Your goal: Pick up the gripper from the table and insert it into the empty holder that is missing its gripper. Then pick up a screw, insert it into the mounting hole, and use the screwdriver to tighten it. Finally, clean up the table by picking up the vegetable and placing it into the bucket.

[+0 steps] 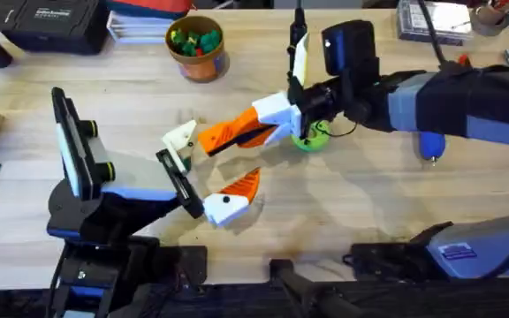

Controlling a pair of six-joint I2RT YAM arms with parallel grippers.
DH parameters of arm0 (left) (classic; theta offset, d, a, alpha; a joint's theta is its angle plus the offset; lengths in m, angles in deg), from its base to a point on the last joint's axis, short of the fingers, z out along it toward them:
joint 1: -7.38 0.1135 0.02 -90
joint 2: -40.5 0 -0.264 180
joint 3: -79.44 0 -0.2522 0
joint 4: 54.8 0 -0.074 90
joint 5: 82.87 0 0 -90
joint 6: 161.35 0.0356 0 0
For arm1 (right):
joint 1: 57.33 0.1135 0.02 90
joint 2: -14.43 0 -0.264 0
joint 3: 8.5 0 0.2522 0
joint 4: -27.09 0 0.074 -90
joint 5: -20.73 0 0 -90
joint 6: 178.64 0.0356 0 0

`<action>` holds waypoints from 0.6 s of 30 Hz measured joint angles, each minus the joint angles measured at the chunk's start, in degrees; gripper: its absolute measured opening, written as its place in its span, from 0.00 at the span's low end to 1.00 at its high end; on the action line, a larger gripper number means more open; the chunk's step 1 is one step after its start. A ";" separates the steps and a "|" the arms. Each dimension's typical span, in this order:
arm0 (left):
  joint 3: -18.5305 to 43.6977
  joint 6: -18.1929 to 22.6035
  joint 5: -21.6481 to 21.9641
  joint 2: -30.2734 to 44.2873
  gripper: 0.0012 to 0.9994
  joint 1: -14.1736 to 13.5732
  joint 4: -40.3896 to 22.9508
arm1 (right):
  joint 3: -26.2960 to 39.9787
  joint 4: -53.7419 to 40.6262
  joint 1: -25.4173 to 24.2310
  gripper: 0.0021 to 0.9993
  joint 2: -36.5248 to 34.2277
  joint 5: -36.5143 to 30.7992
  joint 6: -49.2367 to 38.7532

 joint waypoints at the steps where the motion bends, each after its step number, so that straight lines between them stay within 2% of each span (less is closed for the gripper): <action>1: 0.00 -0.02 -0.41 0.02 0.99 0.00 -0.02 | 0.00 0.02 0.13 0.01 -0.07 0.02 0.20; 7: 0.00 0.00 -2.46 0.02 0.99 0.00 -0.39 | 0.00 0.11 0.27 0.01 -0.07 0.17 0.62; 18: 0.00 -0.32 -3.43 0.01 0.99 0.00 -0.55 | 0.02 3.40 0.49 0.01 -2.50 1.22 1.28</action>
